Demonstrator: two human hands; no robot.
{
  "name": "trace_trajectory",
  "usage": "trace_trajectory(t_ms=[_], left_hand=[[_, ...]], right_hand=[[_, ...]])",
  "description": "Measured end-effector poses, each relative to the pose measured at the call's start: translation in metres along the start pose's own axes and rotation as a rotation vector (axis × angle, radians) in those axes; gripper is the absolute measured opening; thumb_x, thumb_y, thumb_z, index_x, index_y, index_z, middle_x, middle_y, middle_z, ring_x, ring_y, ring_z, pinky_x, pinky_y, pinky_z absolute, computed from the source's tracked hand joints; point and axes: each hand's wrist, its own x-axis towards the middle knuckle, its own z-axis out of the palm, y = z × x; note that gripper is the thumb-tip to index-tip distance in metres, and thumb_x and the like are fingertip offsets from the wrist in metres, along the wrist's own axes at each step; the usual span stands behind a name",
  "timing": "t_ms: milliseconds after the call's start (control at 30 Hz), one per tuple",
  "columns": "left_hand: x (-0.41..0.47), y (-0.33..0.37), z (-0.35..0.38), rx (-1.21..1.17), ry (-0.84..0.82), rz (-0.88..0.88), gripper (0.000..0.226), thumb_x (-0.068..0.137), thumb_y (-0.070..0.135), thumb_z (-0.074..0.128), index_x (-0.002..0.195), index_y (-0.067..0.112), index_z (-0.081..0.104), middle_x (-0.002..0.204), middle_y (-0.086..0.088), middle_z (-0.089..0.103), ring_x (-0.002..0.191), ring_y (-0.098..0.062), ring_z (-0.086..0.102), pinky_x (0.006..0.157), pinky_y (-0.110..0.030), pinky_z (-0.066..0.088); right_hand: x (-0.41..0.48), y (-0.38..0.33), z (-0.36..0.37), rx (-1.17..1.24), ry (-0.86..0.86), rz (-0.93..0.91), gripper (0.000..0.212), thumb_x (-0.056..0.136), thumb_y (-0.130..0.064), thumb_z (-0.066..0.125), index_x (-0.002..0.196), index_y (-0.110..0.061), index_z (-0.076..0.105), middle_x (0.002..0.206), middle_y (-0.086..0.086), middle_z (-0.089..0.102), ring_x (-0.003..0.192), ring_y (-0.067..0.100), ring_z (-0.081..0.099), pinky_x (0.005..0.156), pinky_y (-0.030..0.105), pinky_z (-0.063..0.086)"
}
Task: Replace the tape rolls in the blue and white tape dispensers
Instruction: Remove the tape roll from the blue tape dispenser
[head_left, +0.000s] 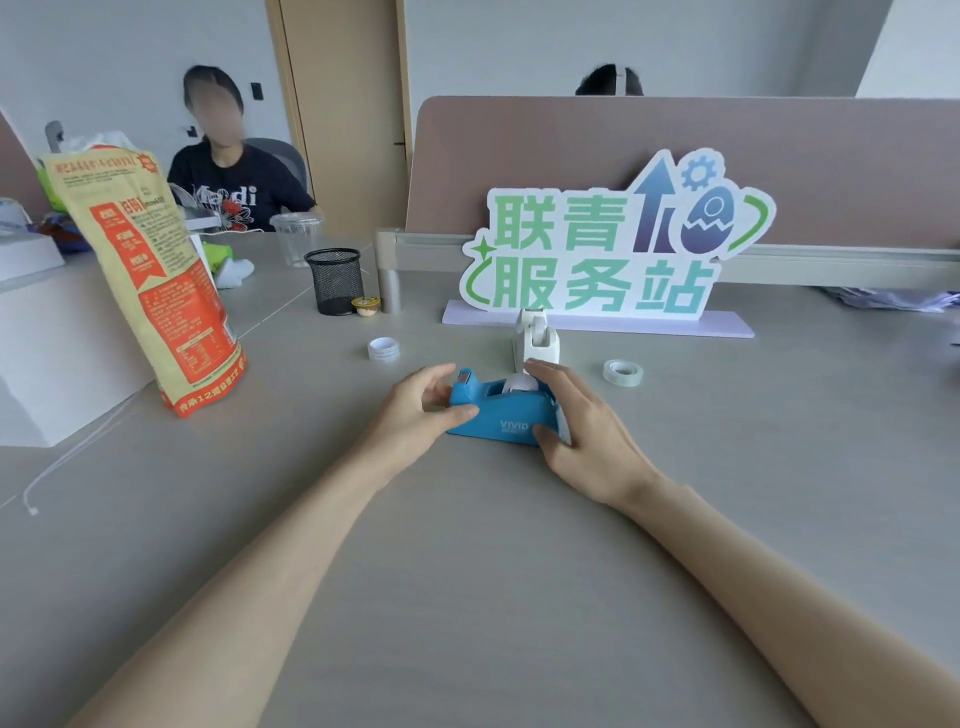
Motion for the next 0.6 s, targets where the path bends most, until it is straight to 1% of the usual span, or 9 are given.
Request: trace_trajectory(t_ms=[67,133,200,267,300,367,467,533,600], left_hand=[[0.0,-0.002,0.003,0.052,-0.014,0.033,0.057,0.079,0.019,0.076,0.13,0.022,0.052,0.121,0.003,0.052,0.104,0.002,0.055,0.089,-0.018,0.043],[0.001,-0.003,0.005,0.037,-0.051,0.018,0.058,0.078,0.019,0.077,0.129,0.024,0.049,0.12,0.009,0.052,0.105,0.009,0.052,0.088,-0.017,0.044],[0.003,-0.004,0.004,-0.011,-0.076,-0.002,0.056,0.078,0.014,0.077,0.125,0.022,0.048,0.118,0.011,0.058,0.109,0.002,0.056,0.094,-0.023,0.046],[0.003,-0.005,0.003,-0.033,-0.081,0.003,0.055,0.075,0.011,0.078,0.122,0.019,0.05,0.121,0.006,0.06,0.112,-0.006,0.058,0.096,-0.026,0.047],[0.002,-0.004,0.003,-0.029,-0.084,0.01,0.056,0.074,0.01,0.08,0.121,0.02,0.051,0.121,0.005,0.061,0.11,-0.006,0.059,0.093,-0.024,0.047],[0.0,-0.005,0.004,-0.001,-0.08,0.034,0.057,0.072,0.012,0.082,0.119,0.023,0.052,0.12,0.005,0.061,0.108,-0.006,0.06,0.091,-0.025,0.049],[-0.002,-0.005,0.004,0.03,-0.086,0.06,0.054,0.071,0.014,0.082,0.114,0.03,0.054,0.115,0.009,0.061,0.107,-0.009,0.061,0.095,-0.034,0.05],[-0.003,-0.005,0.004,0.043,-0.088,0.078,0.053,0.071,0.014,0.082,0.113,0.03,0.054,0.113,0.011,0.061,0.109,-0.009,0.06,0.097,-0.033,0.049],[-0.004,-0.002,0.004,0.085,-0.083,0.1,0.054,0.071,0.015,0.081,0.115,0.028,0.054,0.11,0.015,0.06,0.11,-0.006,0.058,0.096,-0.026,0.045]], right_hand=[[0.0,-0.001,0.0,-0.001,0.016,-0.011,0.059,0.082,-0.008,0.055,0.139,-0.019,0.043,0.146,-0.005,0.045,0.131,0.014,0.044,0.104,0.024,0.037],[0.002,-0.003,0.002,-0.005,0.05,-0.015,0.048,0.088,-0.015,0.056,0.136,-0.021,0.049,0.143,-0.007,0.05,0.129,0.01,0.046,0.103,0.021,0.037],[0.007,-0.005,0.002,-0.014,0.092,-0.013,0.033,0.094,-0.024,0.054,0.127,-0.023,0.059,0.131,-0.008,0.06,0.121,0.008,0.052,0.099,0.019,0.04],[0.01,-0.009,0.0,0.025,0.134,0.008,0.021,0.095,-0.026,0.056,0.111,-0.023,0.069,0.113,-0.009,0.069,0.104,0.005,0.057,0.086,0.013,0.042],[0.011,-0.01,-0.002,0.058,0.149,0.027,0.017,0.093,-0.026,0.058,0.104,-0.023,0.071,0.105,-0.009,0.071,0.095,0.001,0.057,0.079,0.008,0.04],[0.011,-0.013,-0.007,0.123,0.165,0.069,0.011,0.09,-0.024,0.064,0.094,-0.021,0.074,0.096,-0.01,0.072,0.084,-0.005,0.057,0.069,0.006,0.039],[0.012,-0.016,-0.015,0.18,0.142,0.129,0.008,0.087,-0.018,0.067,0.086,-0.02,0.075,0.091,-0.009,0.072,0.063,-0.009,0.055,0.062,0.008,0.041],[0.012,-0.018,-0.019,0.144,0.129,0.114,0.01,0.086,-0.016,0.067,0.081,-0.021,0.074,0.089,-0.008,0.073,0.061,-0.002,0.058,0.062,0.012,0.046],[0.012,-0.019,-0.023,0.082,0.142,0.081,0.012,0.085,-0.015,0.067,0.078,-0.022,0.074,0.087,-0.007,0.073,0.065,0.005,0.061,0.067,0.023,0.051]])
